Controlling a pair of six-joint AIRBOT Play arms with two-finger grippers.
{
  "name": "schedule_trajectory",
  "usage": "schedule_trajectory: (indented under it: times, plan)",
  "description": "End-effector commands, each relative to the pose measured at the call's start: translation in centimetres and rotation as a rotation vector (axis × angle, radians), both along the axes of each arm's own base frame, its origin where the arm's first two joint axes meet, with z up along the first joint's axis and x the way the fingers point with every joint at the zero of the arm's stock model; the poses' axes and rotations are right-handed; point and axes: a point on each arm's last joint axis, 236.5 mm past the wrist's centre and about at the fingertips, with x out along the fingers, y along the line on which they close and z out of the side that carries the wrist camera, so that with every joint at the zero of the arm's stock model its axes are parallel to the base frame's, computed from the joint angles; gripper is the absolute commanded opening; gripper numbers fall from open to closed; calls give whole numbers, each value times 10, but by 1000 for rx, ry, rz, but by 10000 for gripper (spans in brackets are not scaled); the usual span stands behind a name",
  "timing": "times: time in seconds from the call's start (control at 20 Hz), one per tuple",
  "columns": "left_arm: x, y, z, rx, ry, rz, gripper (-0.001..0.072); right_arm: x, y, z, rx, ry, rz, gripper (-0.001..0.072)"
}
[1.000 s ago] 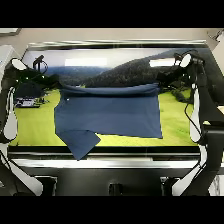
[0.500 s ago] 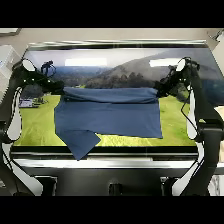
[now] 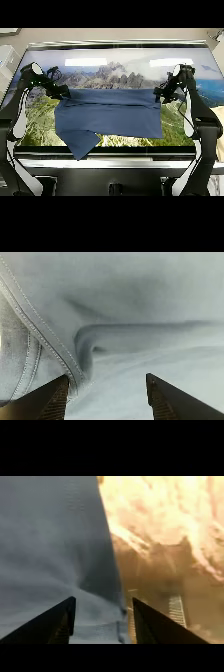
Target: Fold the clothes and pants, and hang the long-sleeved shirts on hangers.
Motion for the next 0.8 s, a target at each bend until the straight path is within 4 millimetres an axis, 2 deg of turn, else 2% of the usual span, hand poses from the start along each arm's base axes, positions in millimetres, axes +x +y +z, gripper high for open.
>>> schedule_trajectory:
  times: [0.0,0.05,0.15,0.2,0.3,0.4,0.45,0.55,0.65,0.75]
  plan:
    - [8,8,16,3,-38,34,535,-8,-27,8,-114,21,13,439]
    - [12,13,29,3,-66,47,535,-7,-30,16,-127,3,31,439]
    - [6,31,61,5,-97,76,535,-1,-35,39,-137,-59,74,449]
    - [-3,42,75,10,-91,88,535,2,-38,54,-131,-101,99,507]
    - [-27,69,97,21,-73,132,535,11,-34,89,-43,-221,137,508]
    - [-58,92,109,21,-58,195,534,15,-16,126,171,-353,216,507]
    - [-80,102,110,17,-37,232,534,11,-8,143,296,-393,239,506]
    - [-125,105,102,-28,-10,298,534,-3,-8,165,487,-401,197,506]
    - [-171,86,85,-129,-7,357,534,-15,-10,173,601,-387,167,506]
    - [-211,57,62,-244,-7,404,534,-20,-8,179,654,-392,146,504]
